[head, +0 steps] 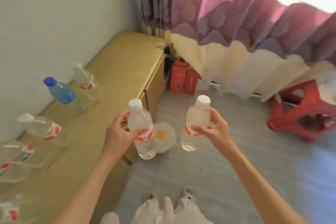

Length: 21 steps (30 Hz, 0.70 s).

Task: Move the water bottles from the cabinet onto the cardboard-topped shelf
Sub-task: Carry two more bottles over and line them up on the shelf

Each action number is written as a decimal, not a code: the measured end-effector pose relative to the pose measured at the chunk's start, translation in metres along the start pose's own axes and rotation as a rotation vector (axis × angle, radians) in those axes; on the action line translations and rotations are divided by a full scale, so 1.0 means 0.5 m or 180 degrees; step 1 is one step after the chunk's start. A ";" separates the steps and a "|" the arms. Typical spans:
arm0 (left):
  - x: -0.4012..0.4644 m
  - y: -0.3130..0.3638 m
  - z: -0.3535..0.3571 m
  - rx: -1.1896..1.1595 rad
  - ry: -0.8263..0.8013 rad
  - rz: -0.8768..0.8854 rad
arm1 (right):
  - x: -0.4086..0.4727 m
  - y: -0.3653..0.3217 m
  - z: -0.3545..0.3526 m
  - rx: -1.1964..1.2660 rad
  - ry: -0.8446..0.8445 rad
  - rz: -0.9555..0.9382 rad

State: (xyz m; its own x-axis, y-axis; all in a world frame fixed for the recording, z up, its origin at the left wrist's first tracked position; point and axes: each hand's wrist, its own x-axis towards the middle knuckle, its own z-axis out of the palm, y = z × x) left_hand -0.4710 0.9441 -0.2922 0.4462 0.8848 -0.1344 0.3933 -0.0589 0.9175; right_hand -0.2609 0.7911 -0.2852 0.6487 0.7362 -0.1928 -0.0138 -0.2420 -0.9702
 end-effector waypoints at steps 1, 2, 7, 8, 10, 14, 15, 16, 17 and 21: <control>-0.009 0.026 0.045 0.0036 -0.0207 0.0099 | -0.028 0.010 -0.050 0.0039 0.0169 0.0047; -0.021 0.050 0.092 0.0057 -0.0413 0.0199 | -0.057 0.021 -0.101 0.0086 0.0358 0.0089; -0.128 0.148 0.344 -0.0017 -0.1276 0.0546 | -0.237 0.092 -0.361 0.0149 0.1367 0.0255; -0.158 0.164 0.400 -0.0022 -0.1469 0.0615 | -0.279 0.110 -0.413 0.0163 0.1561 0.0320; -0.221 0.200 0.515 -0.0014 -0.1860 0.0729 | -0.365 0.143 -0.515 0.0126 0.1871 0.0437; -0.340 0.254 0.720 0.0037 -0.2562 0.0932 | -0.523 0.205 -0.678 -0.0351 0.2347 0.0698; -0.376 0.267 0.781 0.0069 -0.2772 0.1003 | -0.571 0.223 -0.722 -0.0425 0.2535 0.0774; -0.396 0.279 0.817 0.0099 -0.2890 0.1056 | -0.598 0.234 -0.745 -0.0452 0.2642 0.0835; -0.424 0.295 0.863 0.0097 -0.3044 0.1108 | -0.635 0.246 -0.774 -0.0427 0.2798 0.0909; -0.542 0.357 1.065 0.0201 -0.3700 0.1282 | -0.766 0.308 -0.898 -0.0151 0.3570 0.1087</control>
State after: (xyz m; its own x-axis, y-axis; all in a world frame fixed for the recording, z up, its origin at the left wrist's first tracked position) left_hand -0.0937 0.4478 -0.2915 0.9822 -0.1370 -0.1287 0.0857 -0.2831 0.9552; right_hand -0.1700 0.1880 -0.2946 0.9245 -0.3352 -0.1818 -0.3039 -0.3599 -0.8821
